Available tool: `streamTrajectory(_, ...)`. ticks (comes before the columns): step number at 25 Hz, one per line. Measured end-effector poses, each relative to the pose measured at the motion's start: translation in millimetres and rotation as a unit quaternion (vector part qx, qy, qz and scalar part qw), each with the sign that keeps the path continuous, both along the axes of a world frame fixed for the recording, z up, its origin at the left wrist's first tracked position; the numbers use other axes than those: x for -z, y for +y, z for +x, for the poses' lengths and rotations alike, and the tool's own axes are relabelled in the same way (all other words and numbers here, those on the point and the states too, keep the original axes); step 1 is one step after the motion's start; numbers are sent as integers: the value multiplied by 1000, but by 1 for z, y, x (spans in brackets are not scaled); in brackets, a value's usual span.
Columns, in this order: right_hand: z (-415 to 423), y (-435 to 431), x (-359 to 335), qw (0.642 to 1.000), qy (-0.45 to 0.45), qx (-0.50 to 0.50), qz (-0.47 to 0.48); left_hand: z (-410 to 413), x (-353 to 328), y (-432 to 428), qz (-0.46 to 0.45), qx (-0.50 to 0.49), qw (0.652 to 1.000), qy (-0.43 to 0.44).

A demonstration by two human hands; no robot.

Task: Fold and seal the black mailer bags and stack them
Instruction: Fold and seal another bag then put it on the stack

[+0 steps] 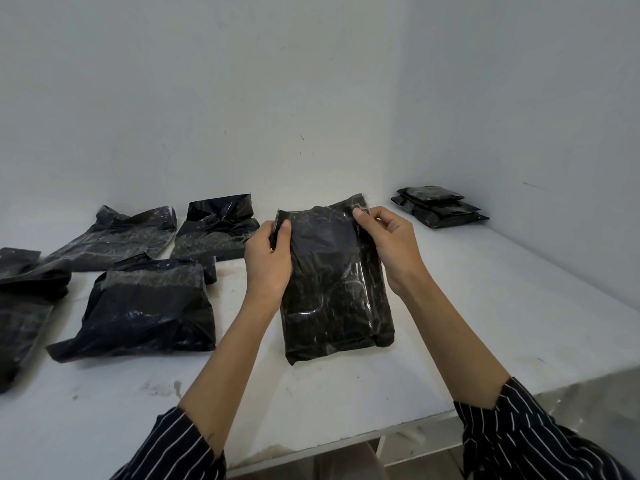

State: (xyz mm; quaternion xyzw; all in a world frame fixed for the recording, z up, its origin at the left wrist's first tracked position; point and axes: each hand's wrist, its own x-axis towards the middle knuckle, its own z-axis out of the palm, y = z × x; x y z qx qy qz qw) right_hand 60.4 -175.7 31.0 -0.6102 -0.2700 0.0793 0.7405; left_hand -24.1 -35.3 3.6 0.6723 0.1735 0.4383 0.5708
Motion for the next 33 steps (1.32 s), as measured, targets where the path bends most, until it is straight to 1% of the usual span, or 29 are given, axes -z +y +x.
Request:
streamTrajectory(4,-2,-2,-1,1000,4,12,-4,1,-1,-3,56,-7,998,-5)
streamTrajectory(8,3,-2,7,1000,8,28,4,4,3,-3,66,4,998,-5)
streamTrajectory(9,3,-4,9,999,19,26,-10,5,3,-3,68,1,998,0)
streamTrajectory(11,3,-12,15,996,39,14,-85,5,7,-4,62,-12,998,13)
streamTrajectory(13,-2,-23,23,985,60,-31,-158,6,13,0,36,-27,999,28)
streamTrajectory(15,-8,-31,34,981,77,-56,-171,8,21,3,-19,-7,998,63)
streamTrajectory(16,-8,-33,40,981,81,-42,-173,9,26,3,-57,18,994,94)
streamTrajectory(18,-4,-34,54,977,94,4,-193,5,33,1,-131,76,974,170)
streamTrajectory(19,-1,-34,60,972,101,16,-209,1,37,1,-142,101,964,201)
streamTrajectory(20,1,-35,64,968,108,20,-224,-1,43,2,-136,121,959,217)
streamTrajectory(22,6,-35,70,964,107,38,-242,-4,51,5,-97,121,963,221)
streamTrajectory(23,8,-35,72,961,90,61,-254,-5,55,6,-53,96,966,236)
streamTrajectory(24,8,-35,73,952,42,96,-286,-6,56,5,17,56,963,264)
streamTrajectory(25,7,-34,74,933,-38,142,-328,-7,58,4,111,3,947,300)
streamTrajectory(26,5,-34,75,910,-125,170,-356,-9,58,0,211,-43,927,308)
streamTrajectory(27,4,-32,75,897,-201,169,-354,-10,56,-4,303,-65,909,279)
streamTrajectory(28,2,-28,72,892,-253,137,-347,-11,54,-6,371,-52,894,244)
streamTrajectory(29,0,-23,71,888,-290,87,-345,-9,54,-8,417,-14,879,229)
streamTrajectory(30,0,-17,71,879,-319,30,-354,-7,56,-7,439,36,865,242)
streamTrajectory(31,0,-11,74,861,-342,-26,-376,-6,59,-8,441,87,849,279)
streamTrajectory(32,0,-6,76,837,-356,-74,-410,-5,63,-6,430,134,828,333)
streamTrajectory(33,2,-3,79,810,-354,-111,-454,-4,65,-4,415,170,804,390)
